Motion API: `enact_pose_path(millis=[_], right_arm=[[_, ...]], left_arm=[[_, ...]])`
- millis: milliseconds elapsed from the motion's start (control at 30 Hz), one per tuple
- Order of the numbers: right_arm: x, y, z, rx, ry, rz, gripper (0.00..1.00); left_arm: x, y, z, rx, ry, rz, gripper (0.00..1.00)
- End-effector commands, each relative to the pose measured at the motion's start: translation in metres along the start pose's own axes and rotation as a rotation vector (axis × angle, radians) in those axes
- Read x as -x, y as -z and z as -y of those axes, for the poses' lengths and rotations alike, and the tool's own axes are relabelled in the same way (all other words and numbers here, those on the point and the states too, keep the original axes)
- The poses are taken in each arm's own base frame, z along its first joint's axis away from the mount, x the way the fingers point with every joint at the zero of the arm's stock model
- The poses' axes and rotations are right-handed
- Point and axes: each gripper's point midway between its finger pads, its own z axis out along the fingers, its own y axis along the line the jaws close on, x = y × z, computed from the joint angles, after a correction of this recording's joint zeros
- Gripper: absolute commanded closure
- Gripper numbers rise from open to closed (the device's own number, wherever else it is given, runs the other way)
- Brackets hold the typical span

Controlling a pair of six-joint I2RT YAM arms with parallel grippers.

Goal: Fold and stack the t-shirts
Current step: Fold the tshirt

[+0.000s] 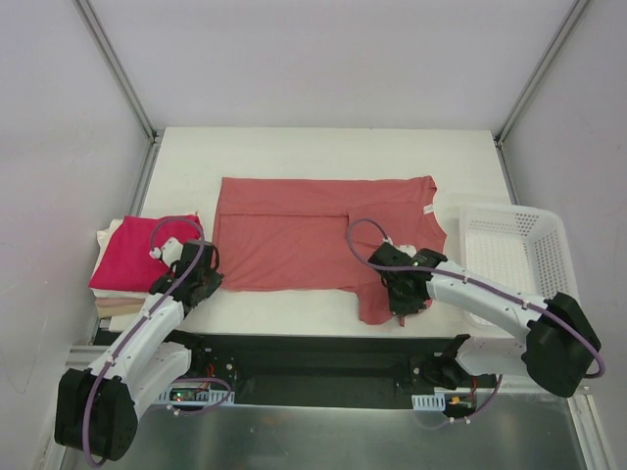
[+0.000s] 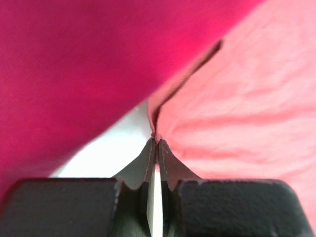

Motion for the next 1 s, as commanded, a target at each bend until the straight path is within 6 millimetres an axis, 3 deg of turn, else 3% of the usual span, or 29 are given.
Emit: enact_pose_path(millis=[0, 200, 433, 633, 700, 733, 900, 967], right_arm=[[0.043, 0.032, 0.008, -0.039, 0.016, 0.121, 0.99], [0.11, 0.069, 0.022, -0.068, -0.074, 0.267, 1.0], [0.174, 0.086, 0.033, -0.065, -0.109, 0.301, 0.99], [0.218, 0.069, 0.035, -0.063, -0.112, 0.244, 1.0], [0.238, 0.074, 0.038, -0.052, -0.128, 0.265, 0.99], [0.243, 0.066, 0.038, -0.059, -0.125, 0.244, 1.0], [0.286, 0.063, 0.047, -0.053, -0.141, 0.258, 1.0], [0.292, 0.045, 0.049, -0.058, -0.14, 0.213, 1.0]], left_arm=[[0.025, 0.013, 0.024, -0.056, -0.004, 0.051, 1.0], [0.044, 0.013, 0.048, -0.066, -0.016, 0.06, 1.0], [0.071, 0.001, 0.075, -0.048, -0.035, 0.058, 1.0], [0.098, -0.015, 0.096, -0.035, -0.038, 0.058, 1.0], [0.104, -0.023, 0.107, -0.039, -0.045, 0.046, 1.0], [0.107, -0.026, 0.11, -0.04, -0.046, 0.044, 1.0], [0.118, -0.047, 0.128, -0.024, -0.059, 0.02, 1.0], [0.117, -0.058, 0.128, -0.004, -0.061, 0.003, 1.0]])
